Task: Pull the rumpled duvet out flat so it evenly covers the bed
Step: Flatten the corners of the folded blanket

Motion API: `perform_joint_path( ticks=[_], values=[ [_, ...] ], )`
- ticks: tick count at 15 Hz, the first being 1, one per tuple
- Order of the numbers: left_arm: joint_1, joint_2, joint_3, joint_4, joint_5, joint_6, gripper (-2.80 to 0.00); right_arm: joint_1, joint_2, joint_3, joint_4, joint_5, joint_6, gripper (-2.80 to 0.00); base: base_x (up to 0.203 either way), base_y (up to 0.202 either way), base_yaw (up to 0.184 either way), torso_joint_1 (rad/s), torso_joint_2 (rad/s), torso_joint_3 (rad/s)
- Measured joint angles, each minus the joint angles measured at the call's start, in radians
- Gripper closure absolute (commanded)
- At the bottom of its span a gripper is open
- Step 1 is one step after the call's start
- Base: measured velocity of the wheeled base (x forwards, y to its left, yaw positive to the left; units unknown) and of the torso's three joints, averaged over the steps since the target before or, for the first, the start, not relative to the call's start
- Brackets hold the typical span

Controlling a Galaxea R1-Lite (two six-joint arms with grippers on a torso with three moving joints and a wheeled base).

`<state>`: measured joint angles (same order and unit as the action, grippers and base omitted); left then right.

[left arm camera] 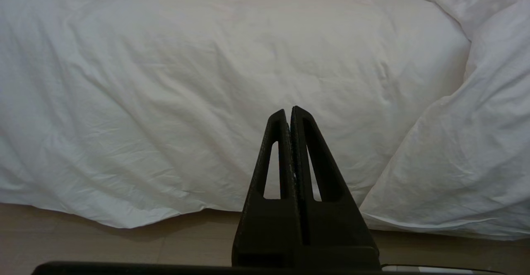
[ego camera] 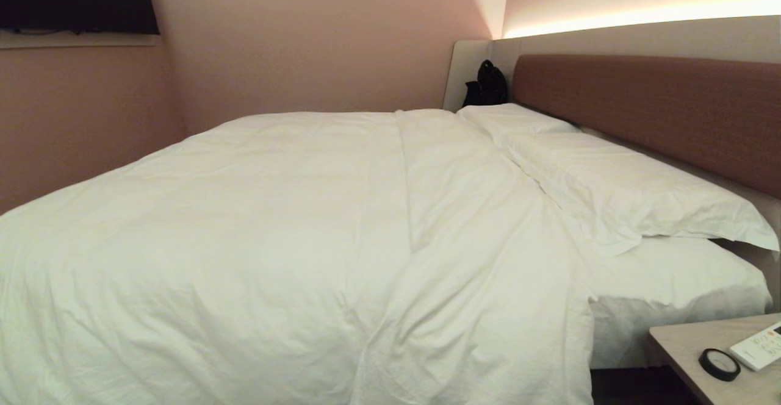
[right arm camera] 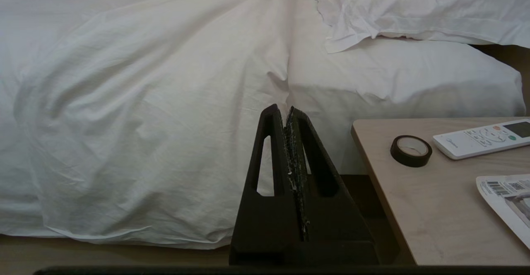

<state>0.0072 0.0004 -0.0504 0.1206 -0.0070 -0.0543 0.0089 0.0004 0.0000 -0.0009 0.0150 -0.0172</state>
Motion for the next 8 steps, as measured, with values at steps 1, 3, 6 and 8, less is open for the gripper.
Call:
perform_joint_path(
  ticks=[1,3,6,8],
  values=[
    [0.000,0.000,0.000,0.000,0.000,0.000,0.00,0.000,0.000,0.000,0.000,0.000,0.000,0.00,0.000,0.000,0.000,0.000,0.00,0.000],
    [0.000,0.000,0.000,0.000,0.000,0.000,0.00,0.000,0.000,0.000,0.000,0.000,0.000,0.00,0.000,0.000,0.000,0.000,0.00,0.000],
    [0.000,0.000,0.000,0.000,0.000,0.000,0.00,0.000,0.000,0.000,0.000,0.000,0.000,0.00,0.000,0.000,0.000,0.000,0.00,0.000],
    [0.000,0.000,0.000,0.000,0.000,0.002,0.00,0.000,0.000,0.000,0.000,0.000,0.000,0.00,0.000,0.000,0.000,0.000,0.00,0.000]
  ],
)
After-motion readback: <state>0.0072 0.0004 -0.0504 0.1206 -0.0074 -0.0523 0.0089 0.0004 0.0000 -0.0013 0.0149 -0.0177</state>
